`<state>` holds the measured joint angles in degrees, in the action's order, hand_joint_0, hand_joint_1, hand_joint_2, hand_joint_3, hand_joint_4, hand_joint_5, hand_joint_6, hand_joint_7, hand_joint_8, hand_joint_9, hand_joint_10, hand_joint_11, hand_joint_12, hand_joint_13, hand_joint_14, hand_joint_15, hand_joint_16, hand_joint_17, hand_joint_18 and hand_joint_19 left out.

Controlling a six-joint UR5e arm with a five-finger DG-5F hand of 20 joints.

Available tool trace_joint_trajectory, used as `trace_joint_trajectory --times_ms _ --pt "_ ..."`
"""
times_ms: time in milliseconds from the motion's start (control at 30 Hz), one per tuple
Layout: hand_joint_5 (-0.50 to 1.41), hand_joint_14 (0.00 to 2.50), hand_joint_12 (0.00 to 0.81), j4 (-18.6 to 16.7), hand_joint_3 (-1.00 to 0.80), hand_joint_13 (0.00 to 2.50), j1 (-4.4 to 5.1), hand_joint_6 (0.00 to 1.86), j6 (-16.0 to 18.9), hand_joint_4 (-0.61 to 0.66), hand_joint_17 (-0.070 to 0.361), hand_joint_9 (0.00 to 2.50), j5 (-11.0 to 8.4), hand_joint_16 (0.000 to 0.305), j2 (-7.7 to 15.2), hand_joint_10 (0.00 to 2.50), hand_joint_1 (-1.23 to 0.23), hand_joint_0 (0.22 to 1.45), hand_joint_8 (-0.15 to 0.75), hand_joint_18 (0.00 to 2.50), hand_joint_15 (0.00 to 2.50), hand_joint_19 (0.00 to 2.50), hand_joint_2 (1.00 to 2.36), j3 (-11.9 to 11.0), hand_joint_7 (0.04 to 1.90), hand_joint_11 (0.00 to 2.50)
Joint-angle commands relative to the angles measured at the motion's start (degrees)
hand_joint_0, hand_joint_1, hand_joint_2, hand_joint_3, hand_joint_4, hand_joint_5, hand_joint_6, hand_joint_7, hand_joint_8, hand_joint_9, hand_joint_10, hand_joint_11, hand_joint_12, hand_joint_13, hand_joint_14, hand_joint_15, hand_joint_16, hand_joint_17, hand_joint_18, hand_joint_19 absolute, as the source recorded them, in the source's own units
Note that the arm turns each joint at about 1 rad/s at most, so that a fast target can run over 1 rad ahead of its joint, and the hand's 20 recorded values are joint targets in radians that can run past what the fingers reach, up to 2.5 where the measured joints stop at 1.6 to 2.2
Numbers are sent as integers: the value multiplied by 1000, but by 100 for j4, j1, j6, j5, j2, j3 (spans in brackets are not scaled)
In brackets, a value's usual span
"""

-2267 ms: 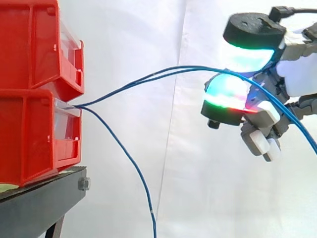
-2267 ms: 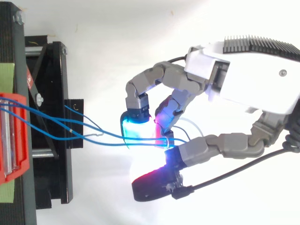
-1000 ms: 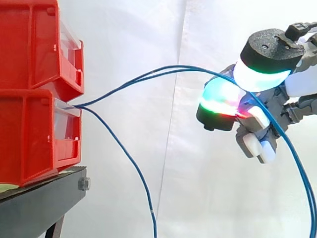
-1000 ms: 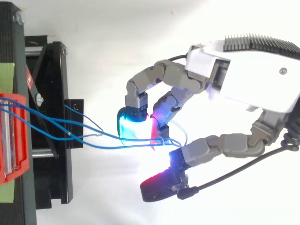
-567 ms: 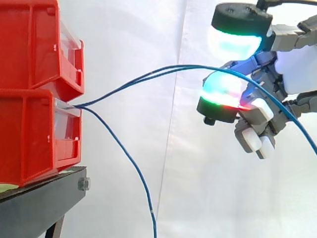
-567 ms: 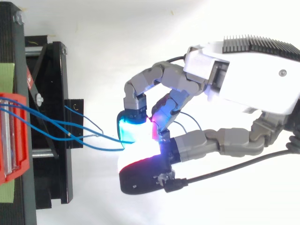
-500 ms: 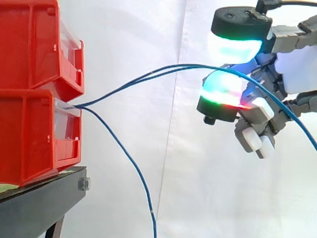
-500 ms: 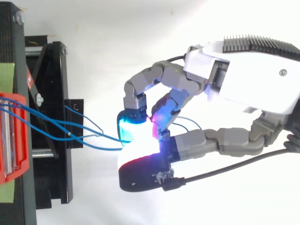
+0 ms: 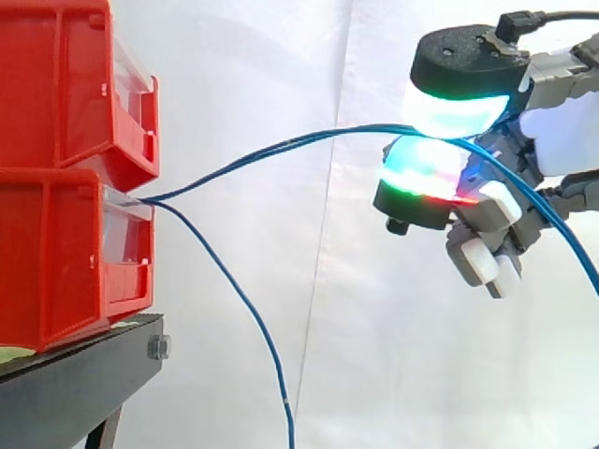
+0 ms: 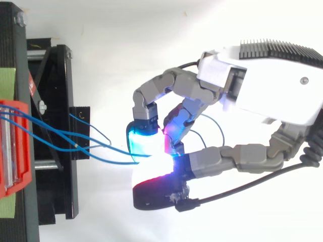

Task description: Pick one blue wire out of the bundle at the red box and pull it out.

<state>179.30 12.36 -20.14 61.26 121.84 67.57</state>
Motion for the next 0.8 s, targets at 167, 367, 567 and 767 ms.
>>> trace_joint_trajectory --times_ms 167,367,567,767 --pt "-128 22 408 0 -354 1009 12 947 2 83 113 1099 0 50 7 18 -914 691 347 929 646 520 1012 2 1052 813" --pt "-172 23 407 0 -457 933 12 963 2 145 118 935 0 52 -2 16 -954 720 309 900 608 469 1003 2 921 774" --pt "-167 23 418 0 -500 926 21 951 2 164 121 964 0 54 -2 17 -911 582 333 881 619 529 1000 -7 919 796" --pt "-125 22 435 0 -500 978 21 923 2 185 126 1116 0 56 7 16 -684 522 371 900 631 578 1000 2 1007 785"
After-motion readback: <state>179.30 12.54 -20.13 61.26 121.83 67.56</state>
